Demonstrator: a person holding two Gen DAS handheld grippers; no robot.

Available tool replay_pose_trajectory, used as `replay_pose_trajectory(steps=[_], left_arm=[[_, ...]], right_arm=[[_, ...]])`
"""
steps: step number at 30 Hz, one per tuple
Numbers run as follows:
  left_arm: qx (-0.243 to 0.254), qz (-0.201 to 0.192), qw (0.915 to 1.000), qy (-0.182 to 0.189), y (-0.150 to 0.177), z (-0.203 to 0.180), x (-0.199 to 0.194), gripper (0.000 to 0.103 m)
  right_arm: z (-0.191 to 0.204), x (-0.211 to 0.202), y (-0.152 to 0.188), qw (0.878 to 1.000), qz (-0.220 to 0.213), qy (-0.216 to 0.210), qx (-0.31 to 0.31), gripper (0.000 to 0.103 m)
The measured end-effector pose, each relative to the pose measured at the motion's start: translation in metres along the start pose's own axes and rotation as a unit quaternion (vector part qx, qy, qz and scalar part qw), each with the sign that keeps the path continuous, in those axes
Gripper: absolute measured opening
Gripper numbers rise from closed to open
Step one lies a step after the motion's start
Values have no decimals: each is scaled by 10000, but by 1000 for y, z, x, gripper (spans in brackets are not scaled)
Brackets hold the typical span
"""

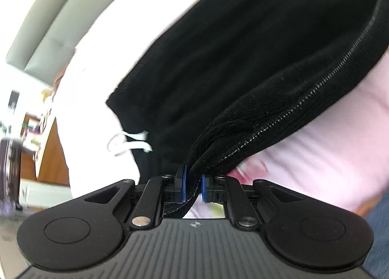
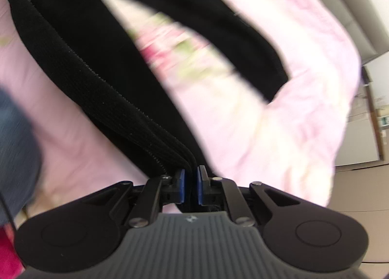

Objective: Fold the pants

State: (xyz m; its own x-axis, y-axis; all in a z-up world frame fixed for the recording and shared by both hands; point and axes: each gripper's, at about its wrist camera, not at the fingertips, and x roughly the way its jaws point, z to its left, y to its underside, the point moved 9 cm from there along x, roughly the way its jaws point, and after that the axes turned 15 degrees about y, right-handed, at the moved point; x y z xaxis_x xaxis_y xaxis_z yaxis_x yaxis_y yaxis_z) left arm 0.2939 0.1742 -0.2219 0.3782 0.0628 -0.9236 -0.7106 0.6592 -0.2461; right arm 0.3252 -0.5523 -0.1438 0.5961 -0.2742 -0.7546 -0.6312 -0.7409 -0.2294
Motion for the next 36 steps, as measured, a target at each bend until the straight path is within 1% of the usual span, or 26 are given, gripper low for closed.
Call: replay_pose_trajectory(steps=[2,3,5,7,10,13,16,19,21,24,26,28,30,32,34,36], left_arm=[[-260,-92,9996,-83,-13,15,-5,12],[-384,-140,9991,-121,-20,22,-7,12],[-537,-184,9982,-194,-33,35,-7,12],[-585,-175,9977,-287,-45,46,-4,11],[-576,-128,9975,-382,-63,60,4,11],[-642,-75,9969,-447,-79,76,22,11],[-760,47,9961,-453,-91,89,46,11],[-784,116,9953,-557,-96,95,55,11],[-709,71,9955,-618,-100,101,53,11],[-763,-135,9945,-710,-109,111,40,11],[-770,-212,9938,-772,-118,119,36,10],[-773,-204,9936,-802,-130,128,40,10],[-956,-189,9916,-850,-146,144,53,10],[-1102,-60,9898,-897,-156,159,73,10],[-1219,125,9889,-845,-161,164,97,10],[-1223,205,9881,-912,-164,162,112,10]], right_arm=[[-22,3,-21,9997,-96,181,162,3],[-18,8,-28,9994,-123,251,214,3],[-32,14,-43,9989,-151,368,245,3],[-38,17,-55,9982,-141,472,329,3],[-53,37,-71,9965,-125,579,582,3],[-67,71,-91,9955,-83,609,723,3],[-62,111,-109,9958,56,613,680,3],[-60,143,-124,9959,145,634,631,3],[-61,154,-132,9962,143,656,562,2],[-71,156,-141,9964,61,590,599,2],[-82,156,-148,9961,1,579,662,2],[-98,160,-159,9953,-22,554,793,2],[-115,170,-176,9935,-61,576,984,2],[-128,184,-197,9913,-59,583,1175,2],[-131,207,-218,9901,80,549,1286,2],[-124,234,-232,9904,311,612,1201,2]])
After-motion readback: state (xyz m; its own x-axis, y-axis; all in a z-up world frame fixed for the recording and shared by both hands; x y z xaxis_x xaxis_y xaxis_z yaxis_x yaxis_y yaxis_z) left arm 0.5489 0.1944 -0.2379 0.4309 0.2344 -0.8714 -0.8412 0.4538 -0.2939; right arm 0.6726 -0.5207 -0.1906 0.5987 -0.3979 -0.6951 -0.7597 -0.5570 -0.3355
